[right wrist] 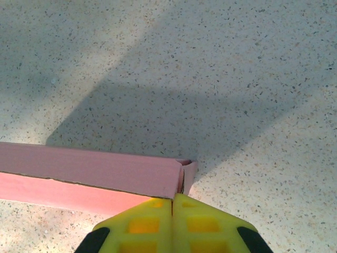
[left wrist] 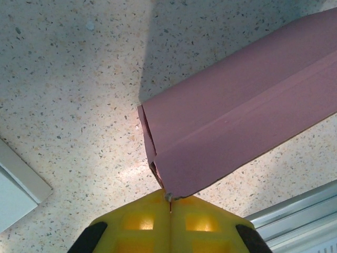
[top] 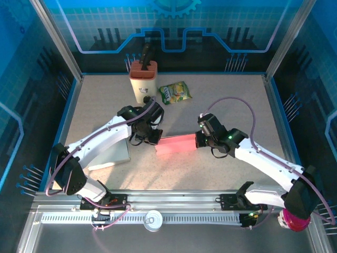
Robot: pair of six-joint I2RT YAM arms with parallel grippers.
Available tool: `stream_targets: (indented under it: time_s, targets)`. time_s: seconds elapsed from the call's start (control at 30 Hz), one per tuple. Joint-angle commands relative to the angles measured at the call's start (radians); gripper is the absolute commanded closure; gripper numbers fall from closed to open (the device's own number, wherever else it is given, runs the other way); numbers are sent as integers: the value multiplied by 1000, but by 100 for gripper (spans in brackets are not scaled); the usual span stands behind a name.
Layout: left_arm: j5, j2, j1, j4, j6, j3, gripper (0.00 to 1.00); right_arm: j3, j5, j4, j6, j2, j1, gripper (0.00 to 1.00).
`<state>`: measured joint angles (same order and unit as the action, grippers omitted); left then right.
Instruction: Fold the paper box
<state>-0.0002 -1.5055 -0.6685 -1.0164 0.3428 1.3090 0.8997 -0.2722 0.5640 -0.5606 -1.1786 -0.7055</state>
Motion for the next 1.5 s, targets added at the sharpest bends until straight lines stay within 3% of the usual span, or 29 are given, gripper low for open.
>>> stream_targets:
  time_s: [0.0, 0.63, 0.87, 1.1, 1.27, 1.47]
  targets:
    - [35, -1, -4, 97, 10, -29, 100, -3, 73, -38, 11, -10, -6, 100]
    - [-2, 25, -10, 144, 32, -99, 100, -63, 62, -10, -42, 35, -7, 100]
    - [-56, 33, -29, 148, 50, -114, 100, -112, 121, -27, -138, 135, -2, 68]
    - [-98, 26, -52, 138, 65, -102, 100, -176, 157, -62, -390, 317, 35, 36]
    - [-120, 26, -65, 137, 79, -102, 100, -273, 224, -213, -702, 408, 78, 25]
    - [-127, 32, -73, 136, 89, -108, 100, -408, 281, -467, -1067, 403, 104, 22]
